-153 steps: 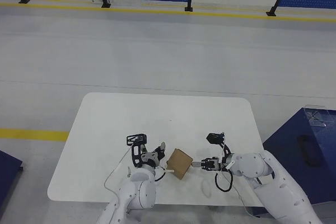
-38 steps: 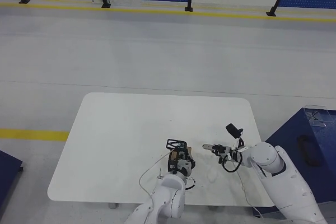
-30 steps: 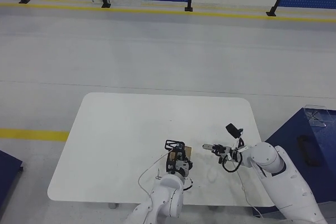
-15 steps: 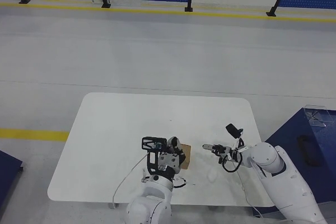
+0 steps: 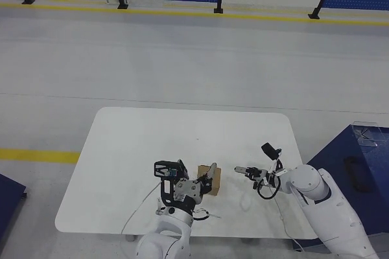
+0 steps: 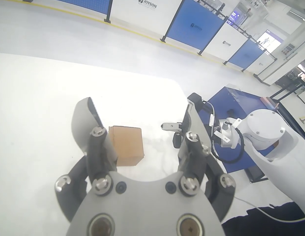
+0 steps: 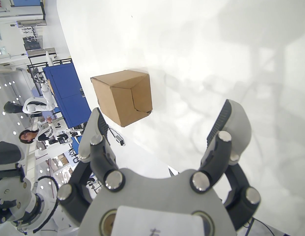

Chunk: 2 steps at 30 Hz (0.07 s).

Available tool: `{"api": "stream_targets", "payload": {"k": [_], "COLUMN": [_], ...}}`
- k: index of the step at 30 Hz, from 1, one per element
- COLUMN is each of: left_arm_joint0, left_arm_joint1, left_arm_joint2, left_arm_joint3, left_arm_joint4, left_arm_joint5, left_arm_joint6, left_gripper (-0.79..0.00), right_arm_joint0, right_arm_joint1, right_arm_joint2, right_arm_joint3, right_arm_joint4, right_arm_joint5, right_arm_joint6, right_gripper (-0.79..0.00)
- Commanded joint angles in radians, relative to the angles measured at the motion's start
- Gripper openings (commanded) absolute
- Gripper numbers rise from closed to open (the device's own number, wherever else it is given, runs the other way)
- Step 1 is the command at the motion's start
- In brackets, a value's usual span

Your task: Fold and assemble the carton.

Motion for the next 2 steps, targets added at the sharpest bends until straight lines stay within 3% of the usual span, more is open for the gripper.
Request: {"api": "stream_targets", "payload": {"k": [1, 2], "left_arm_joint0": [0.000, 0.000], "left_arm_joint1": [0.000, 0.000], "left_arm_joint2": [0.000, 0.000], "left_arm_joint3": [0.000, 0.000], "left_arm_joint4": [0.000, 0.000], "left_arm_joint5": [0.000, 0.000], "left_arm_joint6": [0.000, 0.000], "left_gripper": [-0.109, -0.062], "right_arm_joint0": [0.000, 0.000], "right_arm_joint1": [0.000, 0.000], "right_arm_joint2": [0.000, 0.000], "right_arm_joint3": [0.000, 0.000], "right_arm_joint4": [0.000, 0.000], "right_arm_joint5": [0.000, 0.000], "right_arm_joint6": [0.000, 0.000], "right_gripper": [-0.001, 0.000]}}
